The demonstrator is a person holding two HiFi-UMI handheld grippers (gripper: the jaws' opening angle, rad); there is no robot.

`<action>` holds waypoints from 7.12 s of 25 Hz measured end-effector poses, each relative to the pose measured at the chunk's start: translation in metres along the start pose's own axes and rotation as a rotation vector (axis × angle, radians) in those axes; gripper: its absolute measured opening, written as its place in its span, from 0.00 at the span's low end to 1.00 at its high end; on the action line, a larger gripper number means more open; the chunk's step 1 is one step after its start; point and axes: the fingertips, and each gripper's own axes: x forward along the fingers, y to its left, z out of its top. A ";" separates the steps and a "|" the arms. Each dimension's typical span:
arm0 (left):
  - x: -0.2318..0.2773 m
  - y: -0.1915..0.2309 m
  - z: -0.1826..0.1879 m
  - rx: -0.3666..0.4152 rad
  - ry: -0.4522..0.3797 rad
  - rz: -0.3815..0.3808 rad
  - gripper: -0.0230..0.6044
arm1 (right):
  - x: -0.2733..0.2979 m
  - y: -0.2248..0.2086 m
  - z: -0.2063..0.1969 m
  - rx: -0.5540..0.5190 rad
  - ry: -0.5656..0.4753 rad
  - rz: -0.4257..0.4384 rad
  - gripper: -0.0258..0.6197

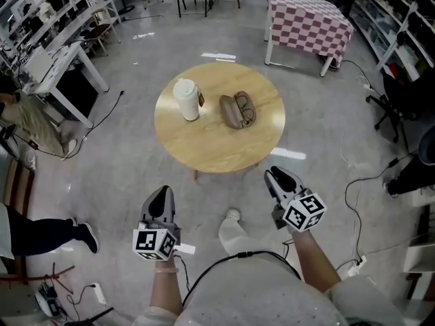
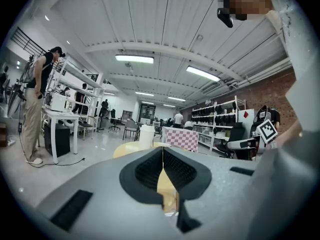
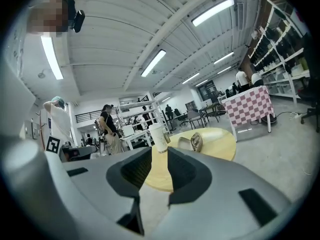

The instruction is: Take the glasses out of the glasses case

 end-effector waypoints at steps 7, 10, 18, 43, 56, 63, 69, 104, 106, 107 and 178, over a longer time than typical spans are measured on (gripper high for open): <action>0.040 0.026 0.009 0.003 0.007 0.003 0.05 | 0.043 -0.017 0.004 0.014 0.029 -0.011 0.20; 0.055 0.036 0.010 0.003 0.017 0.001 0.05 | 0.060 -0.022 0.003 0.023 0.041 -0.013 0.20; 0.101 0.048 0.017 0.006 0.034 -0.021 0.05 | 0.099 -0.044 0.009 0.043 0.057 -0.020 0.20; 0.199 0.054 0.032 0.026 0.004 -0.101 0.05 | 0.168 -0.085 0.022 0.030 0.105 -0.039 0.20; 0.222 0.055 0.034 0.037 0.059 -0.208 0.05 | 0.220 -0.084 0.014 0.038 0.204 -0.111 0.20; 0.237 0.051 0.037 0.043 0.083 -0.287 0.05 | 0.251 -0.091 0.005 0.000 0.287 -0.191 0.20; 0.247 0.040 0.028 0.027 0.099 -0.371 0.05 | 0.260 -0.107 -0.003 -0.026 0.338 -0.284 0.20; 0.257 0.041 0.000 -0.033 0.166 -0.423 0.05 | 0.298 -0.157 -0.055 -0.202 0.800 -0.315 0.13; 0.256 0.042 0.000 -0.034 0.165 -0.420 0.05 | 0.299 -0.156 -0.058 -0.202 0.814 -0.306 0.13; 0.255 0.043 0.000 -0.035 0.165 -0.417 0.05 | 0.299 -0.156 -0.059 -0.206 0.818 -0.303 0.12; 0.252 0.036 0.038 0.072 0.072 -0.308 0.05 | 0.246 -0.110 0.050 -0.128 0.315 -0.118 0.08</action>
